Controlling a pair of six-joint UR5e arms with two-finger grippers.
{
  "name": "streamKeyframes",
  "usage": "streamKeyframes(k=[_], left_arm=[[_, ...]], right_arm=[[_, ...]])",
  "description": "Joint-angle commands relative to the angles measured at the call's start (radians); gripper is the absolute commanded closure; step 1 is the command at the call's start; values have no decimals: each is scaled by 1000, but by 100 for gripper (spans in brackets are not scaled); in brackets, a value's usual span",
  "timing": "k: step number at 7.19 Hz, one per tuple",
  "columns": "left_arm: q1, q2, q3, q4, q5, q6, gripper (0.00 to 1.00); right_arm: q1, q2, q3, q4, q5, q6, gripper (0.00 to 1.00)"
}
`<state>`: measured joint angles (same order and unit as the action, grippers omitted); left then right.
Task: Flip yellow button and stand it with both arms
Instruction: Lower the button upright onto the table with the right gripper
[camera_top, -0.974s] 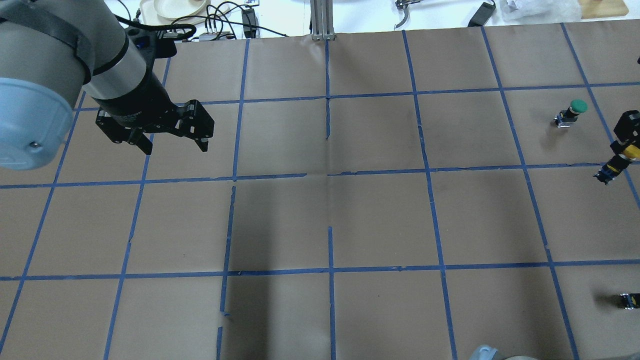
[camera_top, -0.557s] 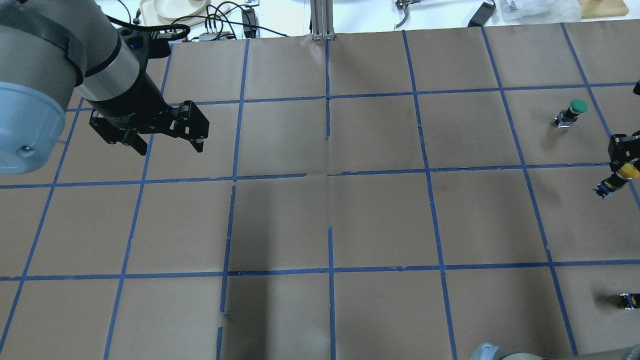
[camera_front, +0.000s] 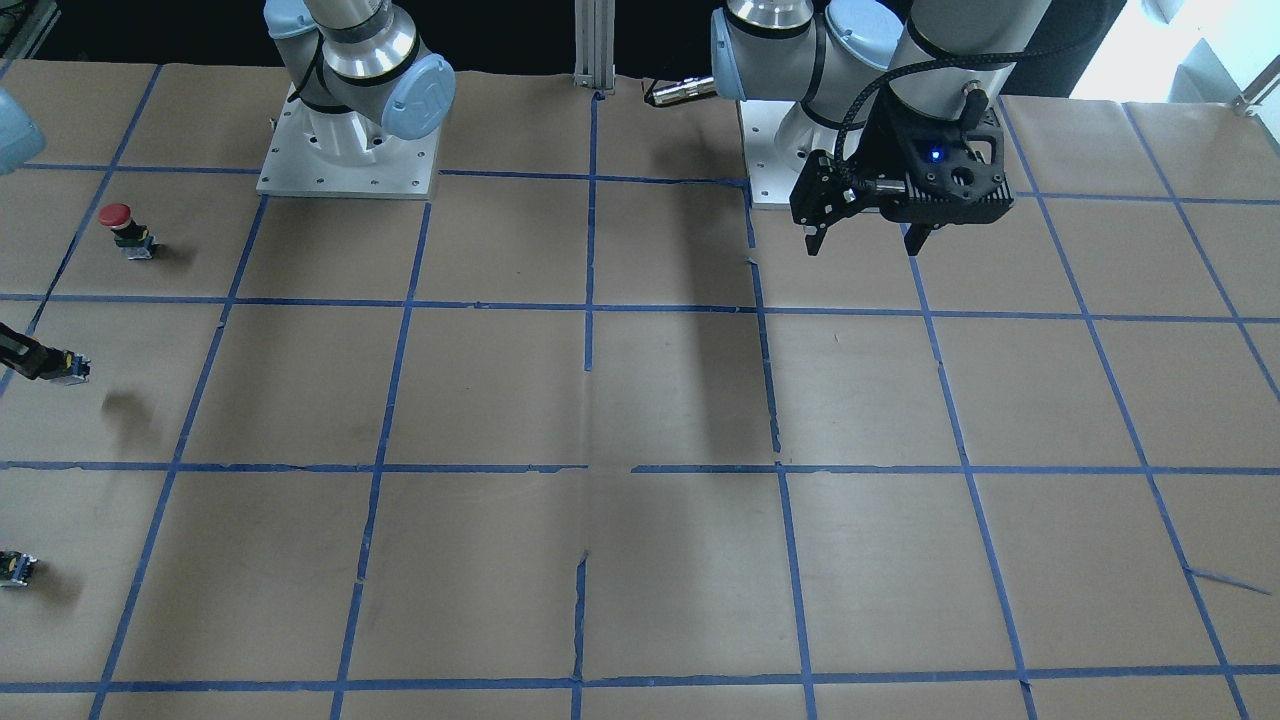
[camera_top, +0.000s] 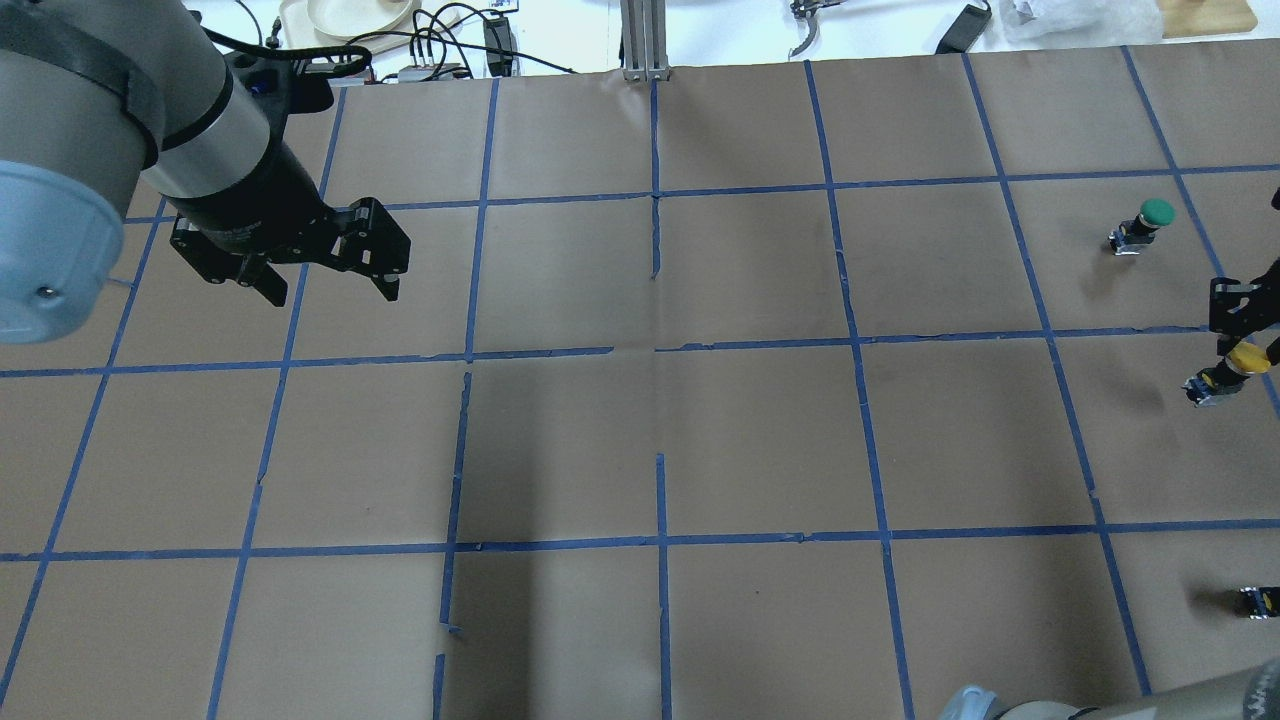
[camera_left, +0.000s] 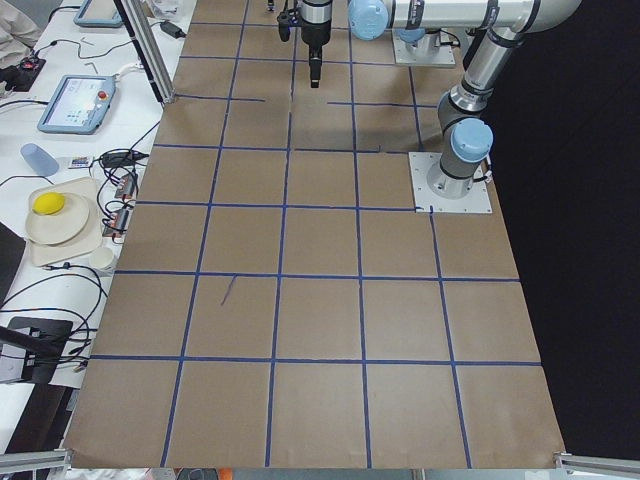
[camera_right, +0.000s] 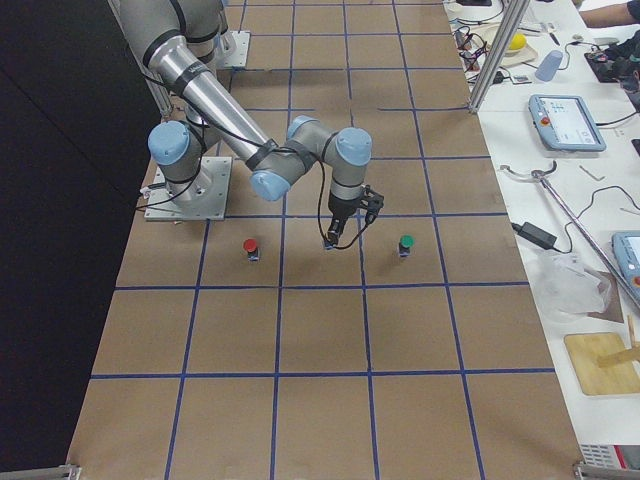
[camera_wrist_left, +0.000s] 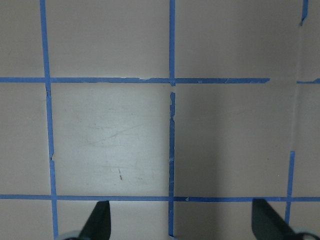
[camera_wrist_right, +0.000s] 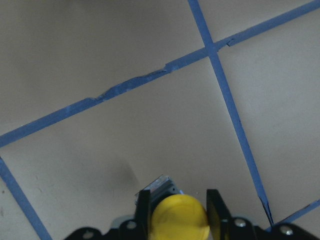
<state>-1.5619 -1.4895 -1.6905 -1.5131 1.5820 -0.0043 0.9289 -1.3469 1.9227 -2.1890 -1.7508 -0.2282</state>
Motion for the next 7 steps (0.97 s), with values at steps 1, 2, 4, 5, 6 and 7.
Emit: streamKeyframes(k=[1, 2, 4, 5, 6, 7], left_arm=[[-1, 0, 3, 1, -5, 1, 0], [-1, 0, -1, 1, -5, 1, 0], [-1, 0, -3, 1, -5, 0, 0], [-3, 2, -3, 1, -7, -2, 0], [-3, 0, 2, 1, -7, -2, 0], [3, -9, 3, 1, -4, 0, 0]], right_arm=[[7, 18, -1, -18, 1, 36, 77], [7, 44, -4, -52, -1, 36, 72], [7, 87, -4, -98, -24, 33, 68], [7, 87, -2, -98, -22, 35, 57], [10, 78, 5, -95, -18, 36, 47], [10, 75, 6, -83, -12, 39, 43]])
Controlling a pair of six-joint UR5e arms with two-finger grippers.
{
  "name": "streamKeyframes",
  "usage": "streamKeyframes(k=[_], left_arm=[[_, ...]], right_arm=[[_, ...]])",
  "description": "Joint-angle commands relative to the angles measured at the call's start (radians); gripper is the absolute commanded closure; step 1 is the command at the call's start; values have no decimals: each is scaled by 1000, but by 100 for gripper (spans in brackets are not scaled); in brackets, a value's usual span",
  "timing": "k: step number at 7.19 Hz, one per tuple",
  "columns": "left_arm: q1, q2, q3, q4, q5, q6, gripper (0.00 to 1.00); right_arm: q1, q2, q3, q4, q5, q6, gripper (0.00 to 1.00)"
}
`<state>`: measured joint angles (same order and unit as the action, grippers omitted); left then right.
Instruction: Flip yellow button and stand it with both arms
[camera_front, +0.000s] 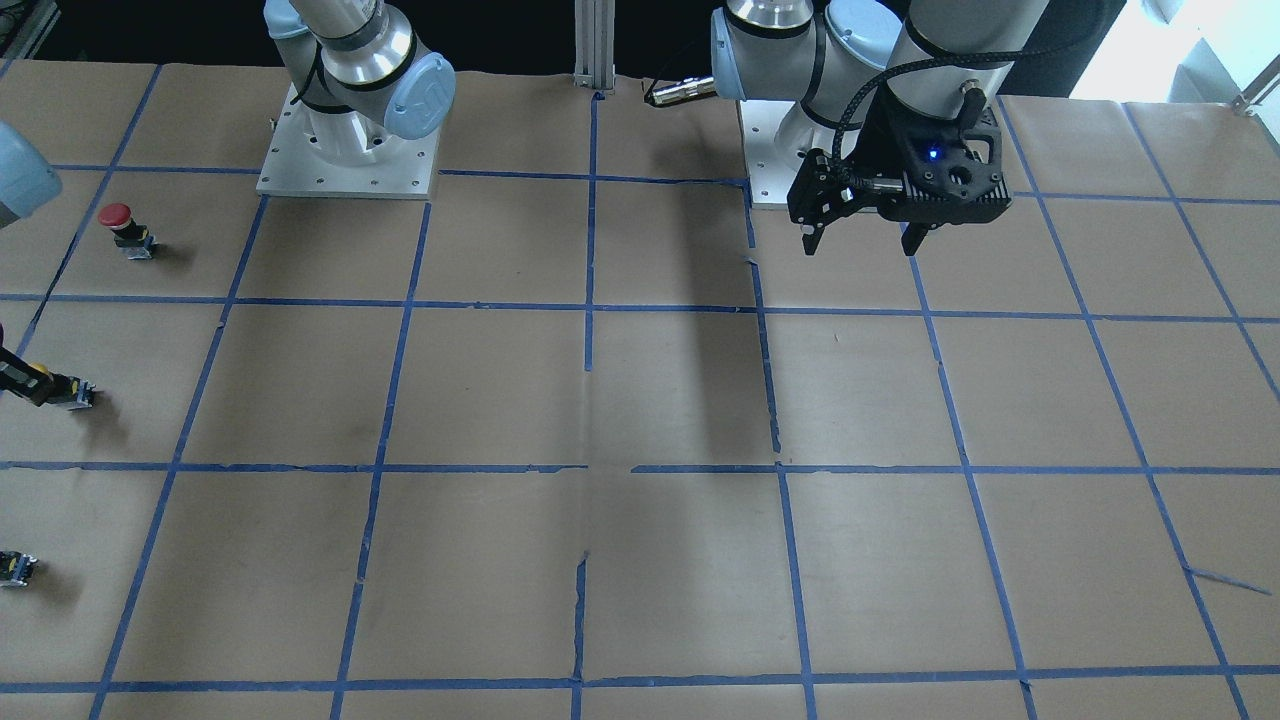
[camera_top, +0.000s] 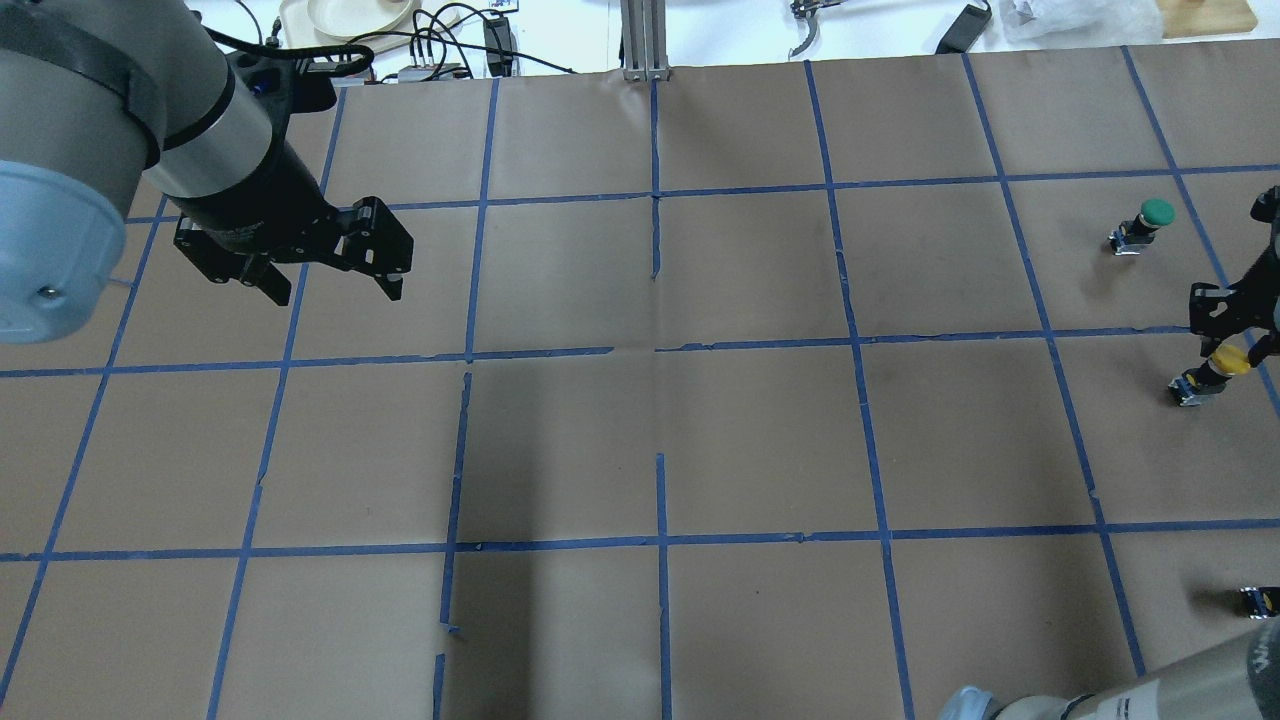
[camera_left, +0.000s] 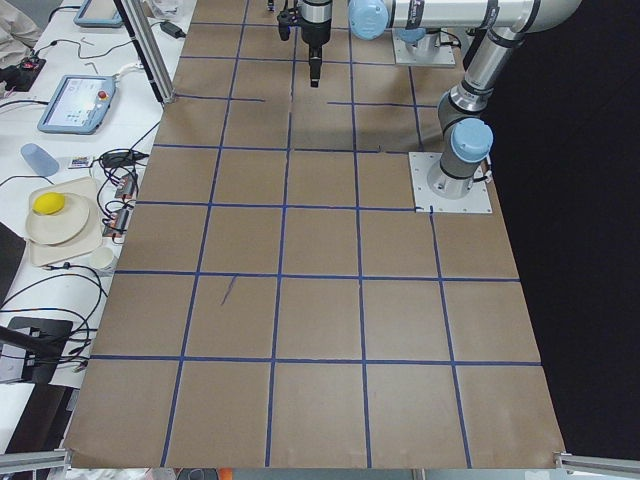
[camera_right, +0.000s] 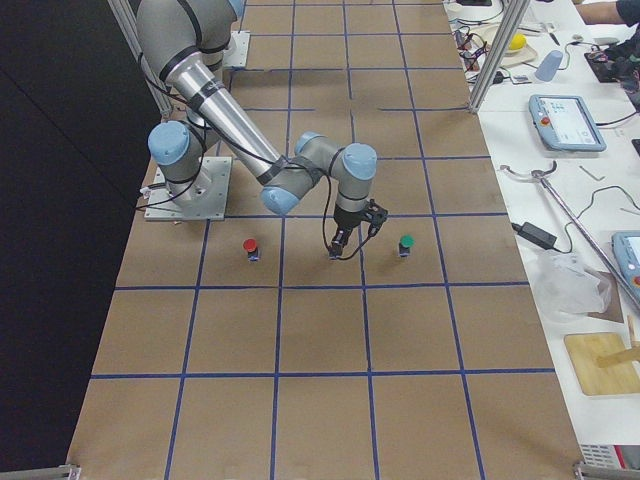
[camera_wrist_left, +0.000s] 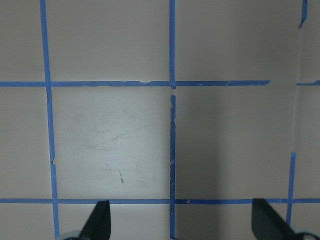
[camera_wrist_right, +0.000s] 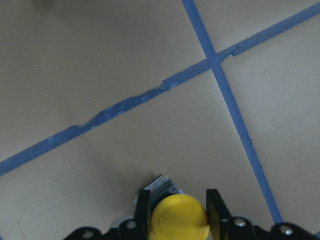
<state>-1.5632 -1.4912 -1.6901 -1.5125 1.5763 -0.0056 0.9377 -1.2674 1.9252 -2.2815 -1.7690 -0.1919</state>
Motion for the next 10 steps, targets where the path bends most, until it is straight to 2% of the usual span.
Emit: streamKeyframes(k=[1, 2, 3, 5, 6, 7, 8, 9, 10], left_arm=[[5, -6, -6, 0, 5, 3, 0], [5, -6, -5, 0, 2, 1, 0], [5, -4, -3, 0, 1, 1, 0], [3, -4, -2, 0, -1, 1, 0], [3, -6, 3, 0, -1, -1, 0], [2, -6, 1, 0, -1, -1, 0], [2, -6, 4, 0, -2, -2, 0], [2, -6, 4, 0, -2, -2, 0], [0, -6, 4, 0, -2, -2, 0]], right_arm=[[1, -6, 1, 10, 9, 2, 12], [1, -13, 1, 14, 8, 2, 0], [3, -35, 3, 39, 8, 2, 0], [39, -174, -11, 218, 35, 0, 0], [91, -257, -11, 273, 66, 0, 0], [164, -335, -11, 381, 72, 2, 0], [243, -405, -14, 434, 71, 5, 0], [283, -464, -15, 526, 103, 44, 0], [288, -516, -34, 630, 226, 114, 0]])
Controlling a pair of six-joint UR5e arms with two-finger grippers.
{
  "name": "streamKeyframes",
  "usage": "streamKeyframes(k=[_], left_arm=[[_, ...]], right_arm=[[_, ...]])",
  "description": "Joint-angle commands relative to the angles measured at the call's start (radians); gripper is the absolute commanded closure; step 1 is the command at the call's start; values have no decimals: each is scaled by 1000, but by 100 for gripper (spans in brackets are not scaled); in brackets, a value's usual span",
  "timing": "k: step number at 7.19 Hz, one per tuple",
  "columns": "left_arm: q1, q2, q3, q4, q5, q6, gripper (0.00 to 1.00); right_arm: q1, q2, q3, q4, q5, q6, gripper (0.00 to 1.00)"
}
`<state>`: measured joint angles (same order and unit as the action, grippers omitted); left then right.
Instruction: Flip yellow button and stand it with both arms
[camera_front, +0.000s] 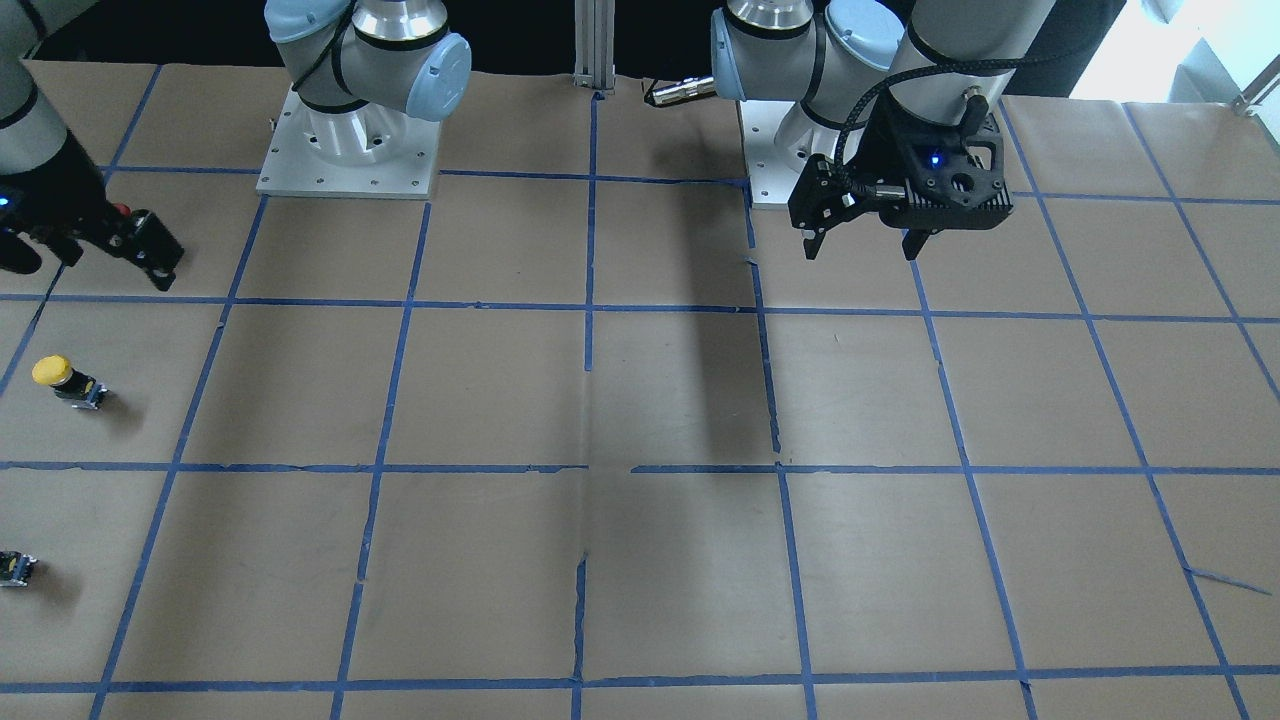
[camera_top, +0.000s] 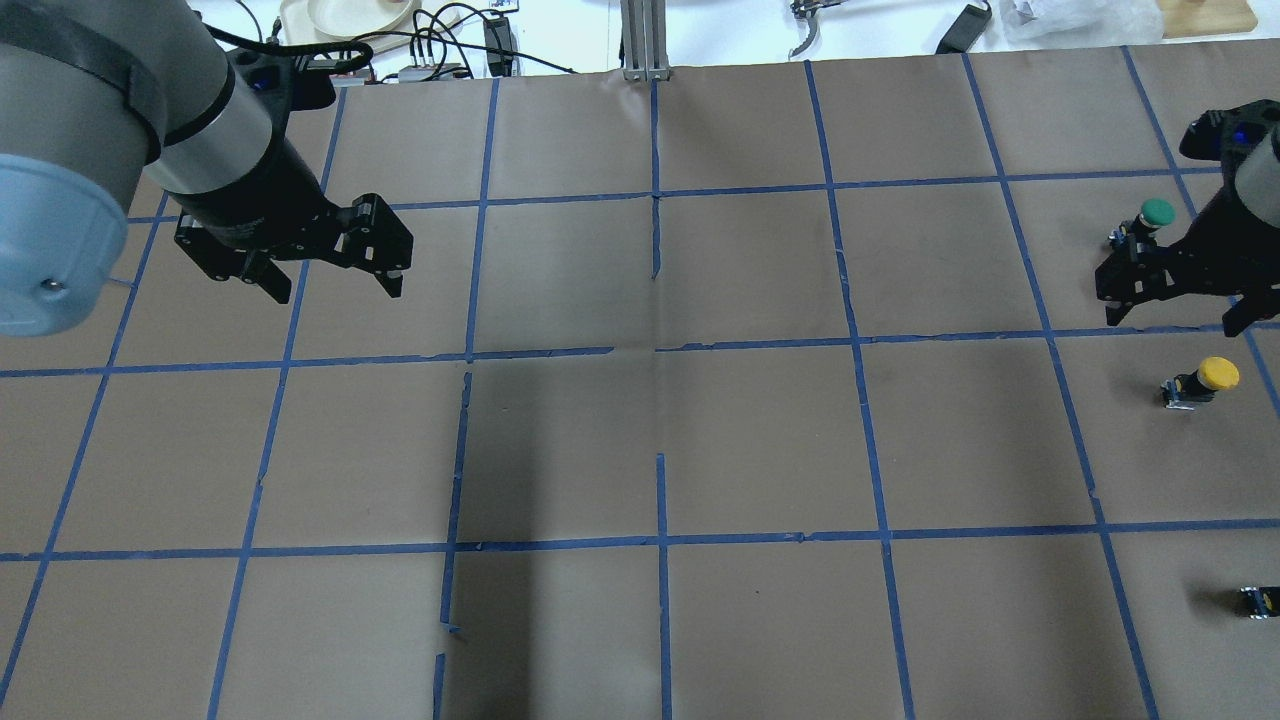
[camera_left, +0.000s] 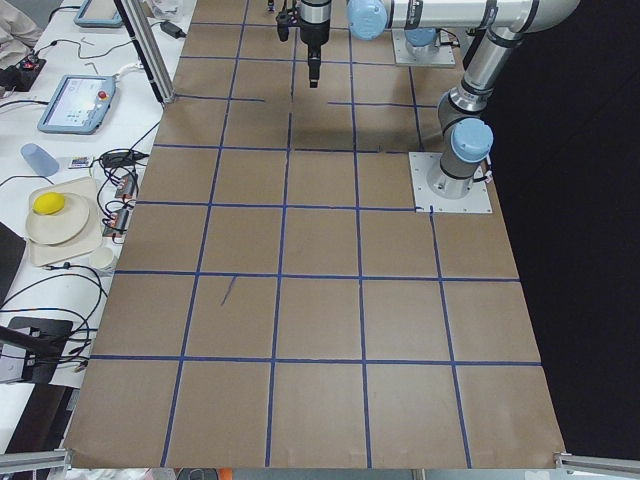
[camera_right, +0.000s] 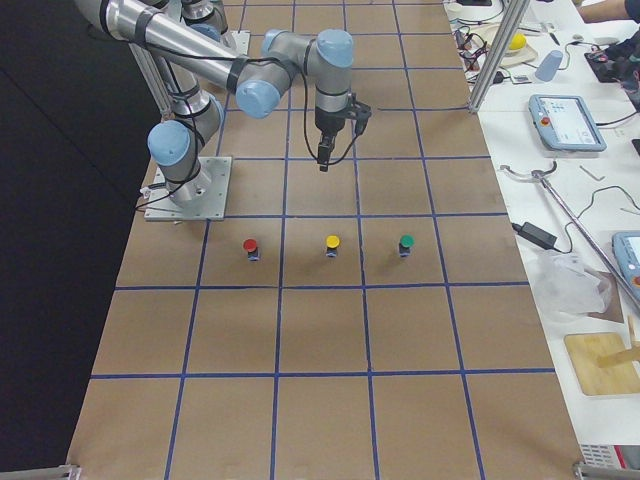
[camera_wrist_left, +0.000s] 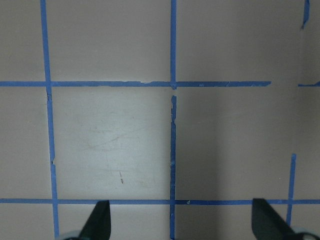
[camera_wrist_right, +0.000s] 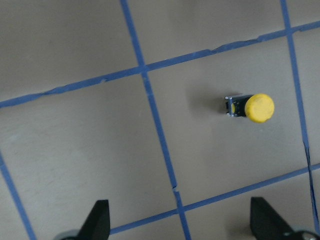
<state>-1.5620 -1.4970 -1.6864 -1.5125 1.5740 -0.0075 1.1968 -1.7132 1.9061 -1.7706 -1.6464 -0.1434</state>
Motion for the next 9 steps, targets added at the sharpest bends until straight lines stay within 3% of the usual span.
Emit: streamKeyframes(k=[1, 2, 6, 7, 9], left_arm=[[-1, -2, 1, 0, -2, 0, 0], [0, -3, 4, 1, -2, 0, 0], [0, 0, -1, 1, -20, 0, 0], [3, 0, 8, 2, -22, 1, 0], [0, -2, 7, 0, -22, 0, 0]], right_arm=[[41, -116, -63, 191, 125, 76, 0], [97, -127, -106, 277, 126, 77, 0], [321, -11, -154, 215, 108, 237, 0], [332, -13, -157, 223, 53, 237, 0], [357, -23, -168, 229, 37, 237, 0]])
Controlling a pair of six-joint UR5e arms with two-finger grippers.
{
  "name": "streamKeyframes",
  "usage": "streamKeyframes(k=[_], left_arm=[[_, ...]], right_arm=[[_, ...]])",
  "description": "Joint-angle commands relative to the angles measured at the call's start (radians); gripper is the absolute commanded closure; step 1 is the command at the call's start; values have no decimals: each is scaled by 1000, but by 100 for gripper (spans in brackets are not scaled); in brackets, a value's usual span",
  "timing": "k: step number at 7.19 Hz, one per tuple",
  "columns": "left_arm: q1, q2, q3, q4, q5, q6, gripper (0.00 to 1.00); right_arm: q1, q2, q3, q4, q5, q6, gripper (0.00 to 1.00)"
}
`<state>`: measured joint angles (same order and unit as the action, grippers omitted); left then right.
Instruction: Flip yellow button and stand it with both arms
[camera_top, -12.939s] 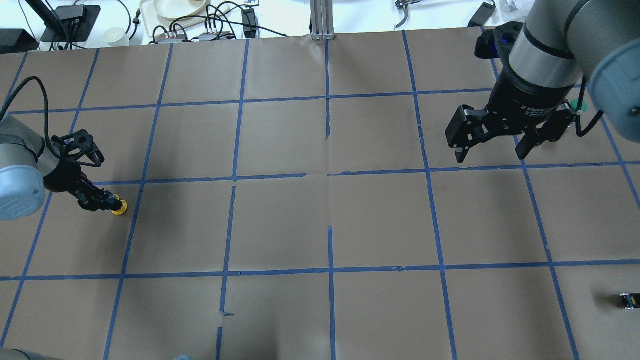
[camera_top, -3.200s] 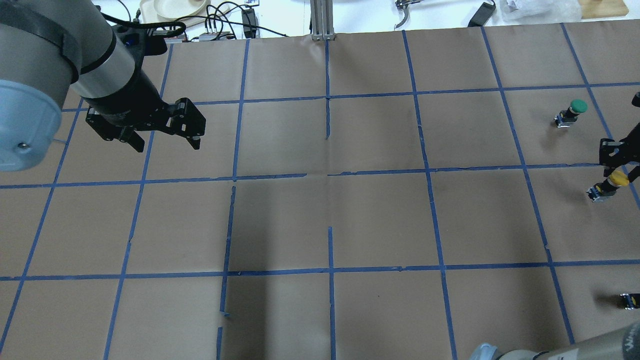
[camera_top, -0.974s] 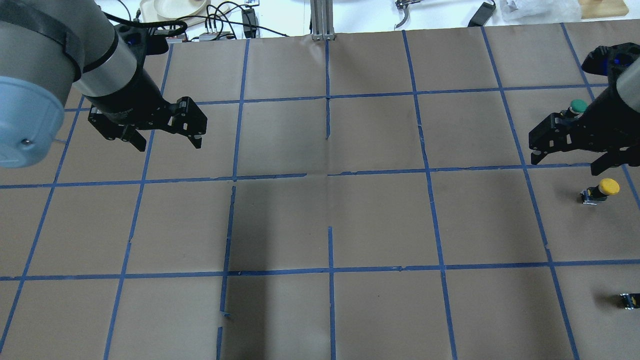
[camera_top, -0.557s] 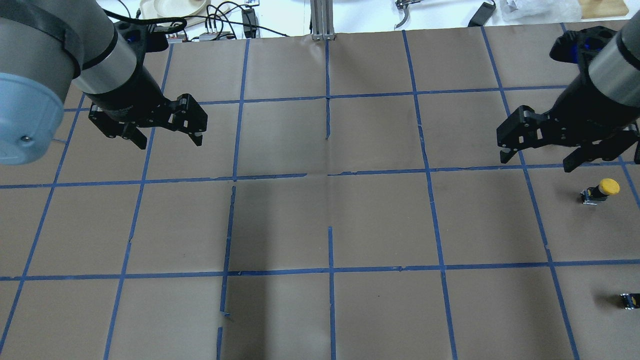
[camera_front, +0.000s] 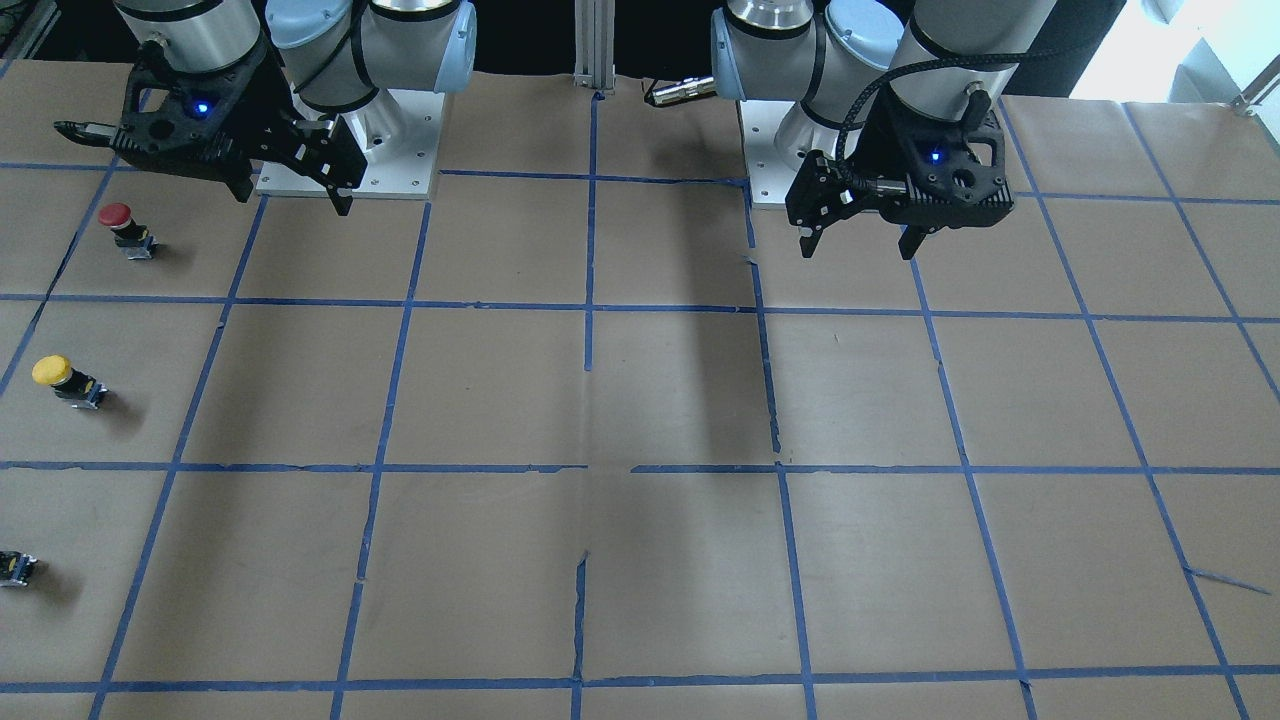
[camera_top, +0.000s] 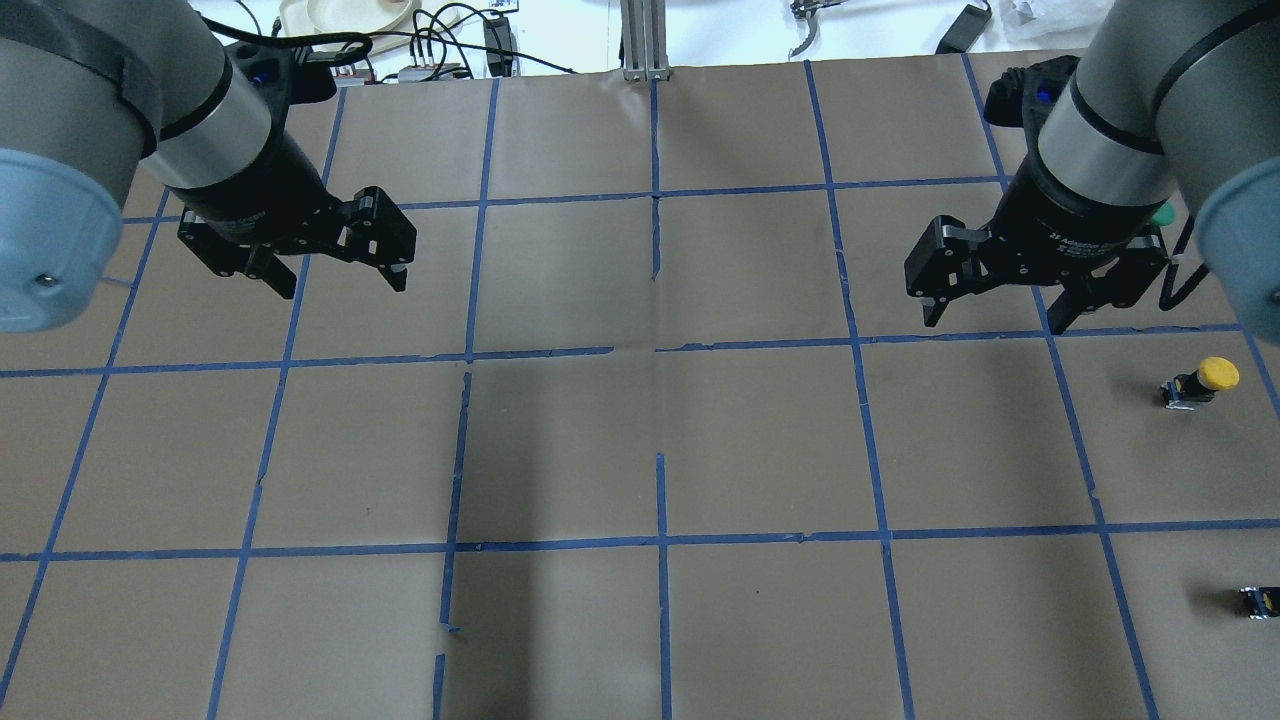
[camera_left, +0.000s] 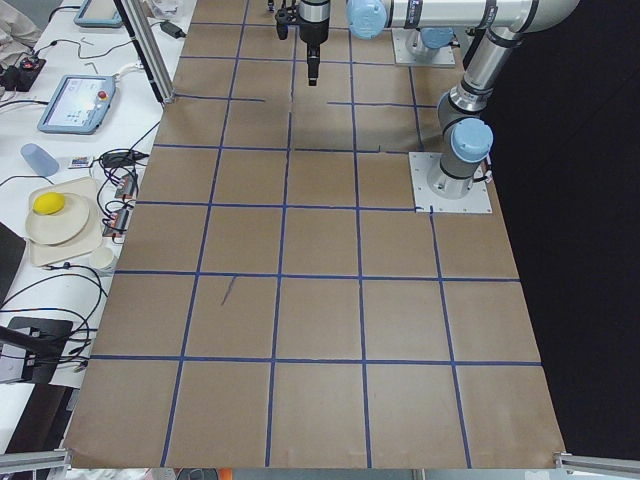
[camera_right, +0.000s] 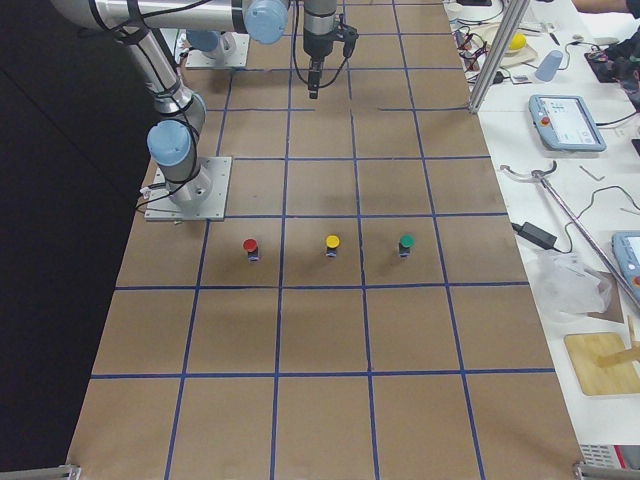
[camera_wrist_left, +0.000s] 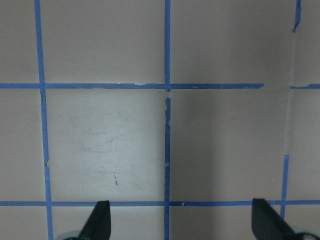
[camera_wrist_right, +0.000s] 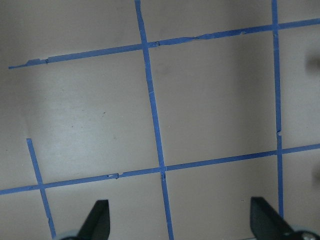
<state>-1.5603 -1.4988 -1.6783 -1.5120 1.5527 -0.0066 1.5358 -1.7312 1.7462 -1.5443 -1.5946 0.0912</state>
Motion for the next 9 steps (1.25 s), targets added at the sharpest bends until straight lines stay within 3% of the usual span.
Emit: streamKeyframes(k=[1, 9], left_arm=[[-1, 2, -3, -1, 0, 0, 0], [-10, 3, -14, 1, -2, -9, 0]], right_arm=[[36, -5, -22, 4, -7, 2, 0], [35, -10, -25, 21, -5, -2, 0]])
